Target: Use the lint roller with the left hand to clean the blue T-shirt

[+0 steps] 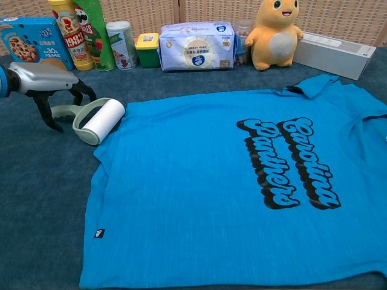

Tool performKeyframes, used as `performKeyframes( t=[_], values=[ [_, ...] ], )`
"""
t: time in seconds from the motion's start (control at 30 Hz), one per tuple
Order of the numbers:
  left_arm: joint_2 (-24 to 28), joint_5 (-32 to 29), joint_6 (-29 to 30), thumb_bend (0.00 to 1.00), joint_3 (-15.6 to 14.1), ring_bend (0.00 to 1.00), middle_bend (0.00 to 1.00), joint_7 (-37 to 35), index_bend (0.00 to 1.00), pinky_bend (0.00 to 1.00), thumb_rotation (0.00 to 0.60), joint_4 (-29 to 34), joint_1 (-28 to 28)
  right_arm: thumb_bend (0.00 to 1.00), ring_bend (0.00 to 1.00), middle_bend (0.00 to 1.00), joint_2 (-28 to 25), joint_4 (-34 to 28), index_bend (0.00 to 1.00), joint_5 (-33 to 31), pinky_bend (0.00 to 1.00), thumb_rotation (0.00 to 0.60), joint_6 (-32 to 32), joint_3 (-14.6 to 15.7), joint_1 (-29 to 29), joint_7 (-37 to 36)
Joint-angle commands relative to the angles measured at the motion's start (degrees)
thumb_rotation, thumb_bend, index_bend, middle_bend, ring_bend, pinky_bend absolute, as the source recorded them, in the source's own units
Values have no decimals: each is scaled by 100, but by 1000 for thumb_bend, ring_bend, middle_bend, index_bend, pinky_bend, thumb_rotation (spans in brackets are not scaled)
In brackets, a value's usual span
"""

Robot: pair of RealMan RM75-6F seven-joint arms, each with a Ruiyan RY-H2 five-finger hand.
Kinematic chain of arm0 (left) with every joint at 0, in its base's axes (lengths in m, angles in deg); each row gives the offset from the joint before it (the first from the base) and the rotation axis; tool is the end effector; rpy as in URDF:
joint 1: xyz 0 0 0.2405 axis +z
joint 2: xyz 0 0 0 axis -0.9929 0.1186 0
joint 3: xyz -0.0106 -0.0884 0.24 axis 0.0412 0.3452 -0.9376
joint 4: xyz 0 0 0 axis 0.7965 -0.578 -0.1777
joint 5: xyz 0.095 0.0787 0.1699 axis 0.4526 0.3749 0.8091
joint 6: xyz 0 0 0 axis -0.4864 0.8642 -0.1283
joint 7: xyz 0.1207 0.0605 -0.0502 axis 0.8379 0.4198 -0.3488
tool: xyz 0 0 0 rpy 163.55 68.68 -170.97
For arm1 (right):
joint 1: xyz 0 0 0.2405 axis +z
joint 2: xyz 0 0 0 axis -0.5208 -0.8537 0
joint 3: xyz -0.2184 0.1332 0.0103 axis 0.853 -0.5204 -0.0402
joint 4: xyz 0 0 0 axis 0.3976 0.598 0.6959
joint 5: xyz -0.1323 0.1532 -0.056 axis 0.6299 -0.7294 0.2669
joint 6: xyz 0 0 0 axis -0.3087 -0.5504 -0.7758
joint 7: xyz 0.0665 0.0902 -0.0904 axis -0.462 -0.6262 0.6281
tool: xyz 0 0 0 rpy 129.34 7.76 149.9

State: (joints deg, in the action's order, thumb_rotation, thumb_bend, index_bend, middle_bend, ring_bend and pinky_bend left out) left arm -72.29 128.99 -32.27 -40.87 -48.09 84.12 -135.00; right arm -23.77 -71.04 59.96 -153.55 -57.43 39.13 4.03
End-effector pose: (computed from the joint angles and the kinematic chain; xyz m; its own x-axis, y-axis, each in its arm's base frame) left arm -0.2629 0.4380 0.0239 0.7573 0.3236 0.5672 0.6415 -0.5313 -0.5534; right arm -0.3160 -0.2263 0.1909 0.4296 0.1156 0.8956 -0.8852 0.2500 0.3923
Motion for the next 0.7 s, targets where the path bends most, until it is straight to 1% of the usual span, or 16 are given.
performKeyframes(
  t=[0.03,0.17,0.3,0.43,0.47,0.6,0.7],
  values=[
    [-54,-69,-43,65,25,150,526,191,250,153,600,30,14,0,0,0,-14,-15,61,4,0,600,6,-2,-5,-36],
    [-73,-130,-10,67,56,173,582,341,286,155,600,55,46,0,0,0,-30,-25,61,9,0,600,2,-3,-12,-66],
    [-113,-190,96,69,103,225,673,484,405,164,600,46,93,0,0,0,-41,-43,61,20,0,600,-1,-1,-17,-92],
    [-163,-246,139,70,143,288,741,622,456,178,600,45,120,0,0,0,-53,-67,61,23,0,600,-1,-4,-12,-85],
    [-191,-263,183,71,164,306,755,676,464,187,600,32,134,0,0,0,-51,-68,62,28,0,600,-4,6,-20,-90],
    [-278,-323,352,79,241,429,819,760,503,272,600,-20,182,0,0,0,-54,-68,61,44,0,600,-22,8,-29,-113],
    [-314,-356,446,91,282,503,854,738,514,328,600,-47,204,0,0,0,-59,-72,61,45,0,600,-16,8,-28,-129]
  ],
)
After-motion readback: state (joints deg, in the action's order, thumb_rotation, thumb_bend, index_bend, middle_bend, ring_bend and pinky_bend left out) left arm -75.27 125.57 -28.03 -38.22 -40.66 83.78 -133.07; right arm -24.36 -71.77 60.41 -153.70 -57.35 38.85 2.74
